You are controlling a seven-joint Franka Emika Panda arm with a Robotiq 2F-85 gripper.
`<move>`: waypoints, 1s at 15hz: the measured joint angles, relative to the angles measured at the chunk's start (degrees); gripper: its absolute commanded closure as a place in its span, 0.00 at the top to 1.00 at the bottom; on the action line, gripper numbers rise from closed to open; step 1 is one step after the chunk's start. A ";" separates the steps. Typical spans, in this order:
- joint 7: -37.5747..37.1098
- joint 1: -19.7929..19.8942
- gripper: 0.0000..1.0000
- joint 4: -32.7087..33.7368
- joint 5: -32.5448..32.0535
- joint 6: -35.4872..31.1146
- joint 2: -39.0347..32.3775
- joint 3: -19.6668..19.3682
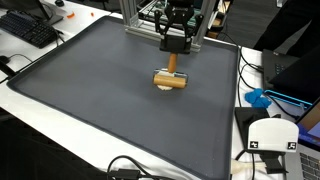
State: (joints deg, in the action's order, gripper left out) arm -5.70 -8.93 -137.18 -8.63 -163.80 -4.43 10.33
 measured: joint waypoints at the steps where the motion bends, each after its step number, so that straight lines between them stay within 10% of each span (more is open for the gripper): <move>1: 0.03 -0.04 0.35 0.01 0.04 0.33 0.04 0.00; 15: 0.06 -0.26 0.35 0.83 0.41 15.37 4.03 0.02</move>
State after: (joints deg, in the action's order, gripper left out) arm -5.65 -9.18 -136.34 -8.22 -148.44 -0.40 10.35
